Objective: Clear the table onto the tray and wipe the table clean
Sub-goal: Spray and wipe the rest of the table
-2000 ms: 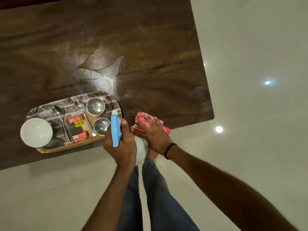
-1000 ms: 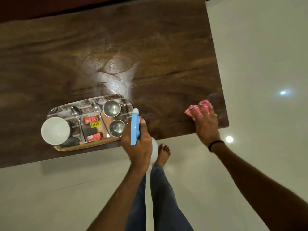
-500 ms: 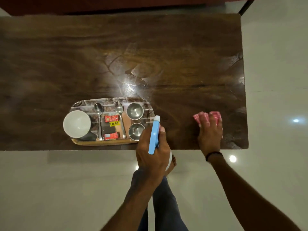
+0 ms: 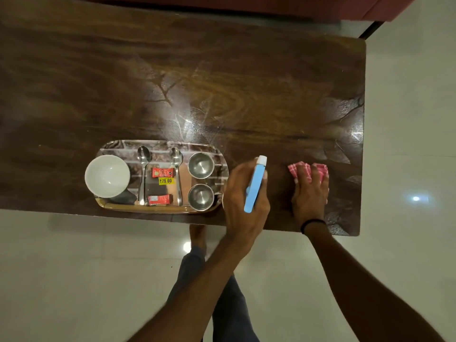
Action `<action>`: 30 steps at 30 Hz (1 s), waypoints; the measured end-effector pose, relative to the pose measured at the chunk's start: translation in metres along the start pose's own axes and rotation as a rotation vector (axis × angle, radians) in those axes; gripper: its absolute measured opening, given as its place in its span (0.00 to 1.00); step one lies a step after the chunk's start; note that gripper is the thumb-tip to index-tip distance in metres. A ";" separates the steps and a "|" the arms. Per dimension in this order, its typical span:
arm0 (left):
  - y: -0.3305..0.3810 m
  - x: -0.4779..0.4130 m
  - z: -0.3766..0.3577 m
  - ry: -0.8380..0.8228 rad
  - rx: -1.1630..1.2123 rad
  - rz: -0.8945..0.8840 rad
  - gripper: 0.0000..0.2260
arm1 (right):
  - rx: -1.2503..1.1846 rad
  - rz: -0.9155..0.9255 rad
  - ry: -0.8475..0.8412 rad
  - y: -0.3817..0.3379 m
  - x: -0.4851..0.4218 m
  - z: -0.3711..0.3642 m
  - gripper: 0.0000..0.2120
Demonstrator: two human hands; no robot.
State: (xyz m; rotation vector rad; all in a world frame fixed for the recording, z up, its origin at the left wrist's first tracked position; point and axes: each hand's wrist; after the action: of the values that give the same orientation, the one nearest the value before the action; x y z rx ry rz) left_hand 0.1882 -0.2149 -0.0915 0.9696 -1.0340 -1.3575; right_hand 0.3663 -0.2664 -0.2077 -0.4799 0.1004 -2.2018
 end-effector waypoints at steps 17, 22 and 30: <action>-0.025 -0.020 -0.039 -0.058 -0.063 -0.089 0.18 | 0.003 0.029 0.027 0.000 0.003 -0.012 0.24; -0.032 -0.016 -0.034 -0.079 -0.095 -0.088 0.21 | 0.003 0.034 0.024 0.006 0.008 -0.017 0.25; -0.044 -0.005 -0.014 -0.126 -0.302 0.064 0.38 | -0.016 0.050 0.100 0.001 0.030 -0.010 0.24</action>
State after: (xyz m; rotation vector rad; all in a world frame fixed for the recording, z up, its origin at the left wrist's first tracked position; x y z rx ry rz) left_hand 0.1899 -0.2105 -0.1382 0.6292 -0.9119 -1.4847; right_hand 0.3462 -0.2913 -0.2084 -0.3728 0.1821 -2.1769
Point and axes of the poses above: each hand's wrist, its own x-axis away from the middle knuckle, its own z-axis out of the back of the hand, y = z × x, and after that the axes turned 2 degrees about -x, right-handed
